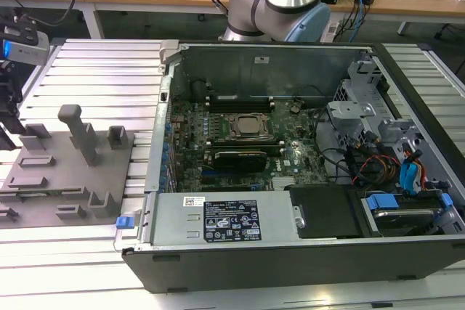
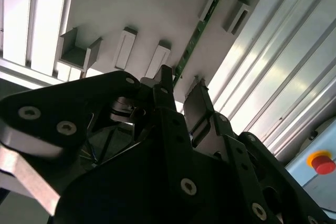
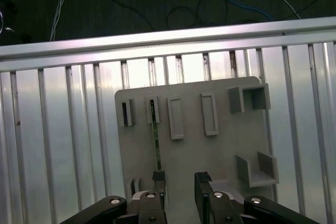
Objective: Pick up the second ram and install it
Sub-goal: 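Pick up the second ram and move it above second insertion slot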
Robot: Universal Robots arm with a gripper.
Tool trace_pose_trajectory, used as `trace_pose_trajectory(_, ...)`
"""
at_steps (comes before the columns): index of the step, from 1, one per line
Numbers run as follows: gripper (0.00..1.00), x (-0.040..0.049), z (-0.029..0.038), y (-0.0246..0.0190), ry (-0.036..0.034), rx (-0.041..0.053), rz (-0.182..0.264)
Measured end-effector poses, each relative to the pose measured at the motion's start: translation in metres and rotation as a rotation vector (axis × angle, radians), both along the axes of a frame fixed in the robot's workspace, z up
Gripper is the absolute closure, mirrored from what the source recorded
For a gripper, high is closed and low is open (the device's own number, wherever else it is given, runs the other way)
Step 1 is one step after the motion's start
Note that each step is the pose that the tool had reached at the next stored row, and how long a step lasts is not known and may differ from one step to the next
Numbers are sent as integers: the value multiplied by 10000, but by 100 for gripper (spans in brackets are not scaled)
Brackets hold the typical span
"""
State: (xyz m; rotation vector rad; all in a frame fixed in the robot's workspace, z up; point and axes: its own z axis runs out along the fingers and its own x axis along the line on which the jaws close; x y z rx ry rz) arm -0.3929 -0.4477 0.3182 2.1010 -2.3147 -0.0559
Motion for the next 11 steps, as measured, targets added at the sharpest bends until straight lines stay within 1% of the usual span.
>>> trace_pose_trajectory(6,64,0,-52,-2,-1,0,9)
trace_pose_trajectory(7,64,0,-80,-3,0,0,13)
trace_pose_trajectory(8,64,1,-148,-14,0,0,26)
trace_pose_trajectory(11,64,0,-181,-32,-1,1,31)
